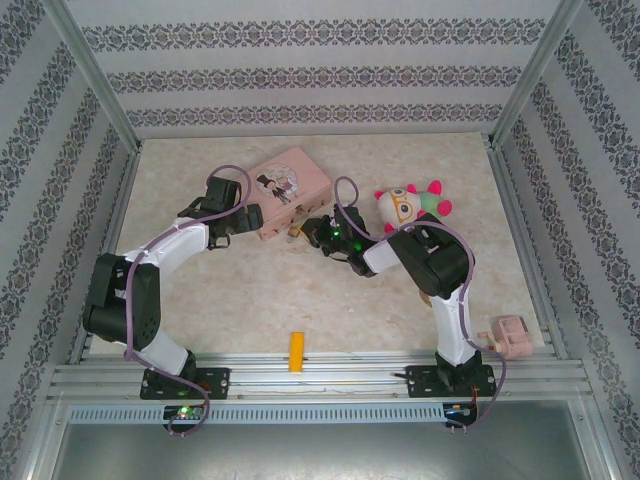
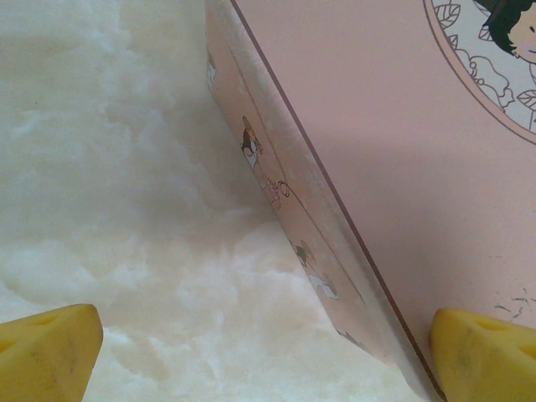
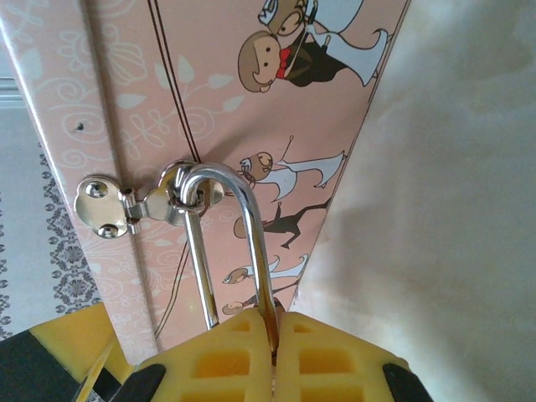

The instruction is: Unlock the padlock with the key

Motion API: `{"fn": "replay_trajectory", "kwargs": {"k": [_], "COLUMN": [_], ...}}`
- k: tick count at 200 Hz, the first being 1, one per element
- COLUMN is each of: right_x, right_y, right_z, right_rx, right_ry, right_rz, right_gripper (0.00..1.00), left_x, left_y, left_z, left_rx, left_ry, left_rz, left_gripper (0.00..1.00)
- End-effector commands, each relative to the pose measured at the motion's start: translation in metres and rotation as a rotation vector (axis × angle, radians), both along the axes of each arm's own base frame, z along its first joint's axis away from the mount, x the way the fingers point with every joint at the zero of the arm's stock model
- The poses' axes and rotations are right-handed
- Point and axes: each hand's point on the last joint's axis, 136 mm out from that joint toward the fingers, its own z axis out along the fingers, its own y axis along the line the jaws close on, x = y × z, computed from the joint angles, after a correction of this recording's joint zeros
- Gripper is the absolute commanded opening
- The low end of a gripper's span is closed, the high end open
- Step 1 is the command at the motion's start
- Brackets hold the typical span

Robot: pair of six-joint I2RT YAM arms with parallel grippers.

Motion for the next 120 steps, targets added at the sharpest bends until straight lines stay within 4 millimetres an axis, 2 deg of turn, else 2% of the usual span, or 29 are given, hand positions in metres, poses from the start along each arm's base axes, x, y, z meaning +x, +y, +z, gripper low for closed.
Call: {"fn": "replay_trajectory", "kwargs": {"k": [1, 72, 120], "right_x": [0.013, 0.019, 0.024], "right_y": [-0.011, -0.02, -0.018], "right_z": [0.003, 0.003, 0.01], "right_rx": [0.006, 0.009, 0.031], "right_ry": [-0.032, -0.037, -0.053], "right_rz": [-0.086, -0.12, -0.134], "right_gripper": [0.0, 0.0, 0.0], "left_x": [-0.006, -0.006, -0.004], "left_y": [-0.001, -0.002, -0.004], "left_z": [-0.006, -0.006, 0.003], "left_rx": [0.015, 0.01, 0.001], "left_ry": [0.028, 0.029, 0.005], "left_rz": [-0.001, -0.004, -0.01], "left_gripper": [0.99, 0.99, 0.99]}}
